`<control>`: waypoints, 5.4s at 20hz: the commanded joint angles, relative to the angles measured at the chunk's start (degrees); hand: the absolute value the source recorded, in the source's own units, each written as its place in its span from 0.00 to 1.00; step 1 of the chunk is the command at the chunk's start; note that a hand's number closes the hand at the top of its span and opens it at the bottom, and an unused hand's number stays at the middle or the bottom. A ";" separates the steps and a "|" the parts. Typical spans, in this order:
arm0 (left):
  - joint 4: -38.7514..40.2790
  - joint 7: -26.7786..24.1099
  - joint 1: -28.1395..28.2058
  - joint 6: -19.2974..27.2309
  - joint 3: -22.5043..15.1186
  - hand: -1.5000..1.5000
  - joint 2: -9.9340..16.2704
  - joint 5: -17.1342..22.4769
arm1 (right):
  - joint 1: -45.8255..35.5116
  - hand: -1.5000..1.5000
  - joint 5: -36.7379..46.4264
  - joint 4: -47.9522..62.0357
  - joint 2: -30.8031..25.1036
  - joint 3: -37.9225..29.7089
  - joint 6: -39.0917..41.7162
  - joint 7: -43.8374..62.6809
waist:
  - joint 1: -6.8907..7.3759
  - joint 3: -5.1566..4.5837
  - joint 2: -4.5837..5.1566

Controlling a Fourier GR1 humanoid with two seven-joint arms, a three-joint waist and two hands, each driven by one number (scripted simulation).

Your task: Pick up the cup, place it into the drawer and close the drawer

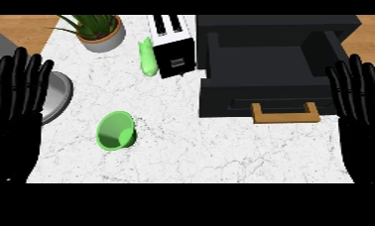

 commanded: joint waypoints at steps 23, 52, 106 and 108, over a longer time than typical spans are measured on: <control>30.82 -5.15 0.22 -20.76 5.57 0.00 3.34 17.02 | -13.43 0.00 -3.79 11.11 -3.66 -3.31 6.62 7.28 | 0.95 0.16 1.65; 100.45 -54.34 -19.38 -22.70 11.48 0.00 8.97 -2.54 | -11.77 0.00 -4.86 9.52 -3.50 -6.11 10.04 5.90 | 0.21 0.10 1.78; 91.01 -56.45 -40.28 -8.82 15.64 1.00 -2.02 2.80 | -17.25 0.00 -5.43 13.14 -5.37 -9.18 9.64 8.98 | 0.90 0.20 1.52; 86.25 -51.03 -42.80 -5.40 12.90 1.00 -6.38 1.81 | -16.90 0.00 -5.30 15.11 -6.03 -9.99 10.35 7.72 | 1.58 0.28 1.20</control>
